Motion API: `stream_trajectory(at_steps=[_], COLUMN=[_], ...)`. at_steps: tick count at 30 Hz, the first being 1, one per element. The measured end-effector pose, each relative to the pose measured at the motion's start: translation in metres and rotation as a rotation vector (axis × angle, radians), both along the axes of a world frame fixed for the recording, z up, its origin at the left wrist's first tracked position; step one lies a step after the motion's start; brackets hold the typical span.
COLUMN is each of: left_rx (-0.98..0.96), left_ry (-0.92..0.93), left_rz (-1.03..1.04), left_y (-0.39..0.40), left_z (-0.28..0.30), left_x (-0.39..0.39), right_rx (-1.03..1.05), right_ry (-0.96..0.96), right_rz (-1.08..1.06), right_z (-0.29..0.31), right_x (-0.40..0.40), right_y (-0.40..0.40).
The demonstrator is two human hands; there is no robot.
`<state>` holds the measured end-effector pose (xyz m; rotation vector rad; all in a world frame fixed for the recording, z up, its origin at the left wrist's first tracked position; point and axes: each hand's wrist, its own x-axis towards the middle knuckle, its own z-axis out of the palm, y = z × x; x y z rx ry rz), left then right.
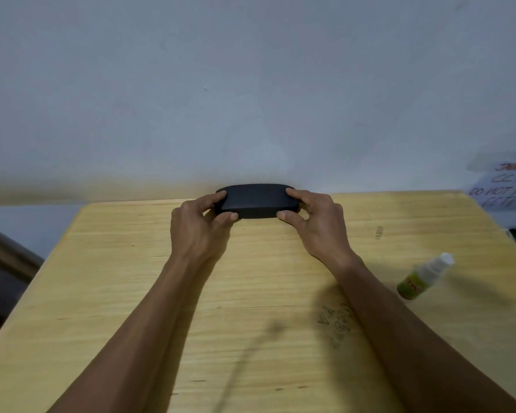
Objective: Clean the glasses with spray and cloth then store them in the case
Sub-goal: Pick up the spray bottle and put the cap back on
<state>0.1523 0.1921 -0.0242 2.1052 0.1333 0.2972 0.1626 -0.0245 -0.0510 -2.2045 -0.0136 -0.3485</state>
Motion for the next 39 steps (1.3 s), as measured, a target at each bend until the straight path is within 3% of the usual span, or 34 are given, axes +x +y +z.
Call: stream_trajectory(at_steps=[11,18,24,27,32,39], left_rx=[0.111,0.033,-0.023,-0.047,-0.042,-0.114], left_ry=[-0.043,-0.029,-0.036,-0.07,-0.078,-0.064], left_rz=[0.02,-0.003,-0.154,-0.194,-0.291,-0.249], left_y=[-0.004,-0.03,-0.085,-0.123,-0.182,-0.22], left_z=[0.007,0.014,0.015,0.012,0.008,0.003], left_x=[-0.026,-0.102,-0.162,-0.173,-0.166,-0.157], right_rx=[-0.026,0.095,0.048,-0.114,-0.088,-0.145], right_ry=[-0.025,-0.047,-0.283,-0.33,-0.151,-0.319], right_rz=[-0.014,-0.001,-0.18,-0.316,-0.31,-0.322], right_z=[0.012,0.031,0.021,0.017,0.007,-0.016], right_x=[-0.029,-0.144,-0.235,-0.246,-0.245,-0.241], right_y=[0.007,0.001,-0.072,-0.115,-0.137,-0.143])
